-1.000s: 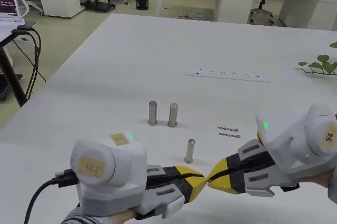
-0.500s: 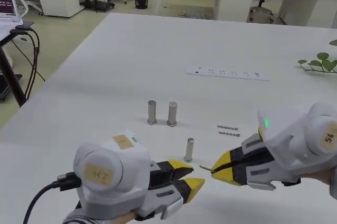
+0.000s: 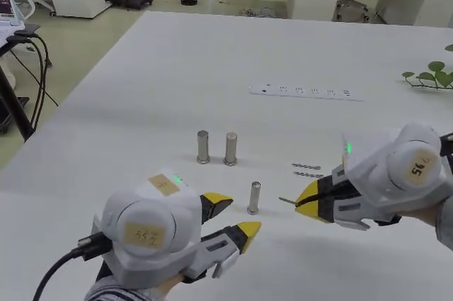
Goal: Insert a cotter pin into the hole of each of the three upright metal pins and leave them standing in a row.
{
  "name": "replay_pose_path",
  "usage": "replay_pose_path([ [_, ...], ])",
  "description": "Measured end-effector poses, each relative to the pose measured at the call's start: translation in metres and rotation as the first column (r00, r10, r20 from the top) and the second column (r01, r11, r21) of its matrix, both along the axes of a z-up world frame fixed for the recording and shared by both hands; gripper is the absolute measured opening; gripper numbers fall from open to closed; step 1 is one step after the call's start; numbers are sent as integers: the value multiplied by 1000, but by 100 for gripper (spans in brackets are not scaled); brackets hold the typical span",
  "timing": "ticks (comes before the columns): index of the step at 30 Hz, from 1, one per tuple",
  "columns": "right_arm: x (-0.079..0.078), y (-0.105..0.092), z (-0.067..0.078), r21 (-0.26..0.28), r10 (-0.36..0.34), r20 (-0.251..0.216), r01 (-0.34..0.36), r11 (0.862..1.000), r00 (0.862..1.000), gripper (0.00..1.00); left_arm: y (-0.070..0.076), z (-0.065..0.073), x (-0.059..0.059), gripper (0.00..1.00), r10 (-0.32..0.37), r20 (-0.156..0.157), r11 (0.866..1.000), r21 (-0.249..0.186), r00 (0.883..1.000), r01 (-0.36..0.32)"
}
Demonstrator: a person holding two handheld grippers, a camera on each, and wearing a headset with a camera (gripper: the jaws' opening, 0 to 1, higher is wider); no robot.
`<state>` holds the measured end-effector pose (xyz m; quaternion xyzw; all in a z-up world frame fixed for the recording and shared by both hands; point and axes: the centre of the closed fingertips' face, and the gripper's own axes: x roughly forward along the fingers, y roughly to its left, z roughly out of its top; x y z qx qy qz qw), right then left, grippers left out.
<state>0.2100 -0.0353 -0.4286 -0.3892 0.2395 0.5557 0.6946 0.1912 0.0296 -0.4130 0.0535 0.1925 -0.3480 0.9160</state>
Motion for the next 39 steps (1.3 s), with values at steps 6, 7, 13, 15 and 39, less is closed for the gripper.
replay_pose_path([
  [6,14,3,-8,-6,-26,10,26,1000,1000,0,5,-10,17,27,53,-3,998,34,999,-53],
  [7,16,3,-10,-7,-30,14,30,1000,999,0,6,-12,19,27,57,-2,997,42,998,-57],
  [13,27,7,-18,-1,-51,13,51,999,999,0,1,-24,34,25,70,-27,997,40,997,-69],
  [15,32,7,-21,-4,-54,15,54,999,998,0,-1,-27,37,25,71,-30,997,39,997,-70],
  [39,39,15,-36,-42,-30,3,30,999,1000,0,-24,-58,65,14,52,-85,998,39,995,-48],
])
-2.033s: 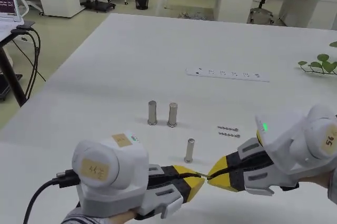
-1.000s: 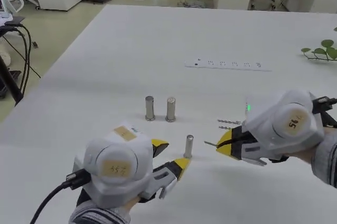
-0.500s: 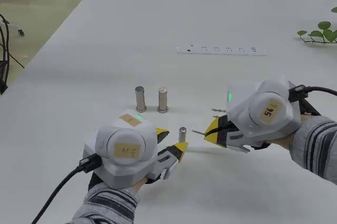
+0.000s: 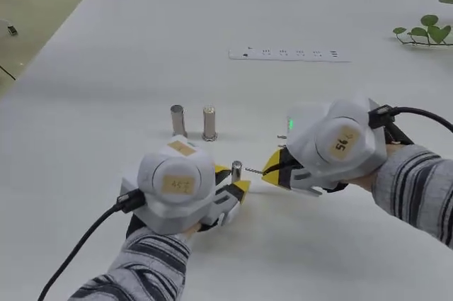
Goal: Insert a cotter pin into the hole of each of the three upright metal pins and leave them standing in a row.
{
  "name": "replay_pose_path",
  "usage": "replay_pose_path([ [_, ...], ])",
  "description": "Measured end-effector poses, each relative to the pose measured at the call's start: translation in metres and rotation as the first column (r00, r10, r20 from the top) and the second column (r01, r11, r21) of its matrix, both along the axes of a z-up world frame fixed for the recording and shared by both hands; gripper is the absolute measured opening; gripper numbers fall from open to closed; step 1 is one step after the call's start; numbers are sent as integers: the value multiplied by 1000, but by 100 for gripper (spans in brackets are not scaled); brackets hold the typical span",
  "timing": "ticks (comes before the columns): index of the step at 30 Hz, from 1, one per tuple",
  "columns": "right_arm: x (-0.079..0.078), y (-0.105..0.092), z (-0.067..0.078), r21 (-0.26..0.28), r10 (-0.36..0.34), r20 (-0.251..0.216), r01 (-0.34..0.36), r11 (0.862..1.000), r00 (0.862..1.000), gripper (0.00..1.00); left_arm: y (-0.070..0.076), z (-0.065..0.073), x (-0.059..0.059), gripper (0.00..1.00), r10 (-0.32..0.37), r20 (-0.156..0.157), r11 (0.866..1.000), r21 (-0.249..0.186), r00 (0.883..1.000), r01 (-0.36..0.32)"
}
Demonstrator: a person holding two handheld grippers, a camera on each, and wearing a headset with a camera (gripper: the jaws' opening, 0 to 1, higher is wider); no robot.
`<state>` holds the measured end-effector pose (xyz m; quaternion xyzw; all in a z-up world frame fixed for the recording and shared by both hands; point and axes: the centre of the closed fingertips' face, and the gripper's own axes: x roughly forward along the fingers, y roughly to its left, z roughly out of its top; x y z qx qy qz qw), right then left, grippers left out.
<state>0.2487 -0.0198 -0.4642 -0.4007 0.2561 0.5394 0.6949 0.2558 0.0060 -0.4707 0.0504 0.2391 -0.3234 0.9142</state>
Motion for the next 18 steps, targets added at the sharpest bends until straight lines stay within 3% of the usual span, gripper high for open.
replay_pose_path([
  [18,0,3,3,-16,18,8,-18,1000,1000,0,-1,-6,3,6,-5,5,1000,15,1000,5],
])
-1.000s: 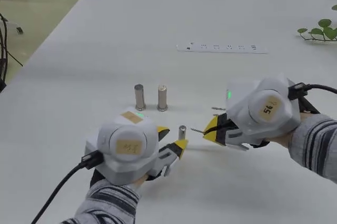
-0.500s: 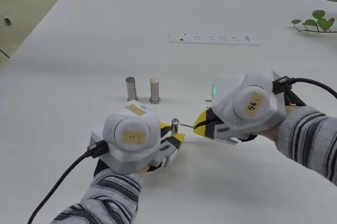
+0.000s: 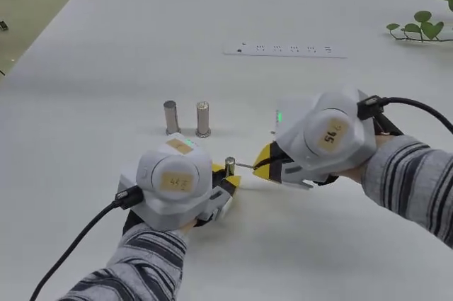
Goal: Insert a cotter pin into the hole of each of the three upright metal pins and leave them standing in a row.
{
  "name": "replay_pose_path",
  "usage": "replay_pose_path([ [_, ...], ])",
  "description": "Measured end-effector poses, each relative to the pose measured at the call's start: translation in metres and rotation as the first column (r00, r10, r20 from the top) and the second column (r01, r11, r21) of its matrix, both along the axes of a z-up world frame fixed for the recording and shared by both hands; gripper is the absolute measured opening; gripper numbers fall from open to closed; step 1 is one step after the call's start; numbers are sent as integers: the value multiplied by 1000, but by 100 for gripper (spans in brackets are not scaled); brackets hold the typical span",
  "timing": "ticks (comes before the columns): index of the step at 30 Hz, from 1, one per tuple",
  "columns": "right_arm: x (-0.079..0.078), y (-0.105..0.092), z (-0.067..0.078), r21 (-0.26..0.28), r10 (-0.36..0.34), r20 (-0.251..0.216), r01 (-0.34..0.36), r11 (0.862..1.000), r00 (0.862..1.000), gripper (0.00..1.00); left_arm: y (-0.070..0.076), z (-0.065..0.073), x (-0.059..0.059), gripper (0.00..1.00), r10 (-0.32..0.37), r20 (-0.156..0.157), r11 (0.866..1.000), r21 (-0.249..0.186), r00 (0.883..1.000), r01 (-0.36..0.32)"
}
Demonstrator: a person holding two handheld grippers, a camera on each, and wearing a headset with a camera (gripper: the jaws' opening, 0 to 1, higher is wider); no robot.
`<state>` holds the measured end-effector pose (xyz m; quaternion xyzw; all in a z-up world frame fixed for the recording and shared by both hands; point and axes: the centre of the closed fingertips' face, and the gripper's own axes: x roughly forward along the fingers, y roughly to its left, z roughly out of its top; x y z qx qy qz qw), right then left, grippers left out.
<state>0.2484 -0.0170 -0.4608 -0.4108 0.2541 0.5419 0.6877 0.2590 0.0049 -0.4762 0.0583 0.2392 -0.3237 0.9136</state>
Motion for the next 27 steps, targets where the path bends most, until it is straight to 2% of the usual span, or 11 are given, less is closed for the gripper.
replay_pose_path([
  [5,0,0,2,-11,3,4,-3,1000,1000,0,0,0,0,5,-3,11,1000,12,1000,3],
  [9,1,0,1,-7,-4,-2,4,1000,1000,0,0,-1,0,5,5,10,1000,-4,1000,-5],
  [18,1,2,3,-16,1,0,-1,1000,1000,0,-1,-1,0,5,6,13,1000,4,1000,-6],
  [21,-1,3,7,-8,-2,-2,2,1000,1000,0,-1,-2,1,5,8,13,1000,4,1000,-8],
  [23,-2,7,11,16,-3,-7,3,1000,1000,0,-1,-2,1,5,9,14,1000,5,1000,-9],
  [27,0,10,11,16,-1,-1,1,1000,1000,0,-1,-2,1,5,11,15,1000,6,1000,-11],
])
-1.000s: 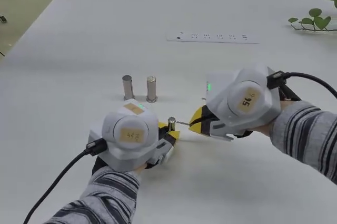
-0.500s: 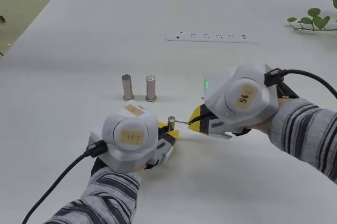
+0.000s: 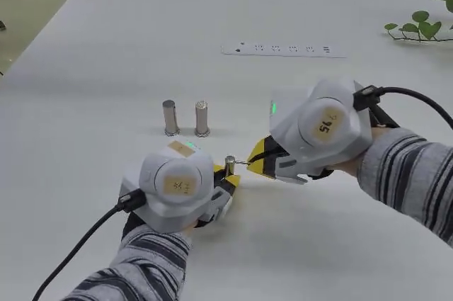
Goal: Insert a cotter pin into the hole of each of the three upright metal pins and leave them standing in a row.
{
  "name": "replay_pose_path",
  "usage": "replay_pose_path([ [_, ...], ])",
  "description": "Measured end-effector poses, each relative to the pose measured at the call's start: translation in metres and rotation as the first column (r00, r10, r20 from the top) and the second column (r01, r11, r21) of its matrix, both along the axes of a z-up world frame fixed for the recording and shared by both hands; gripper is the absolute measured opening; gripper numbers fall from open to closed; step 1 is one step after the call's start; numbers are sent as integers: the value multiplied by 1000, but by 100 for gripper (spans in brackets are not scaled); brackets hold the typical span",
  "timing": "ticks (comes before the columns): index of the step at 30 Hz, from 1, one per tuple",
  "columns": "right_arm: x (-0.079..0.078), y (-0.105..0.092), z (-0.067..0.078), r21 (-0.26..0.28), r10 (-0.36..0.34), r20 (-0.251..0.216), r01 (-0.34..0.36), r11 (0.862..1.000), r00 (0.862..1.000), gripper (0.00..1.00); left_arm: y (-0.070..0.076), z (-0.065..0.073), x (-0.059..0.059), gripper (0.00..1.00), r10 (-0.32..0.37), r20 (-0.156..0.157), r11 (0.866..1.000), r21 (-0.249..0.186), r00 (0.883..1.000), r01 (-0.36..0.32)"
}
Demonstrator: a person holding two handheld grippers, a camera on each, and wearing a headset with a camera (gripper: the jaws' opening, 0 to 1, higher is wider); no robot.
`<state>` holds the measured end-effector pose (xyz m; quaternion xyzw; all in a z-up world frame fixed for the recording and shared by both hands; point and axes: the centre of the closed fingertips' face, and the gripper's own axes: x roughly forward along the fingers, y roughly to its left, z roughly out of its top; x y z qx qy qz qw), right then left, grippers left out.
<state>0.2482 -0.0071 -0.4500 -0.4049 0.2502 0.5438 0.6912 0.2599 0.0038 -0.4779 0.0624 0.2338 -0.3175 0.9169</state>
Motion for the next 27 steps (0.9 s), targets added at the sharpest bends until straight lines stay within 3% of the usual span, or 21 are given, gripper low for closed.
replay_pose_path([
  [14,1,11,0,27,-10,-13,11,1000,1000,0,0,-1,0,5,9,2,1000,8,1000,-9],
  [19,1,11,4,71,-42,-52,46,996,998,3,0,-1,1,5,10,2,1000,7,1000,-10],
  [27,-3,6,6,92,-59,-78,66,994,995,1,0,-2,0,5,16,-2,1000,3,1000,-16],
])
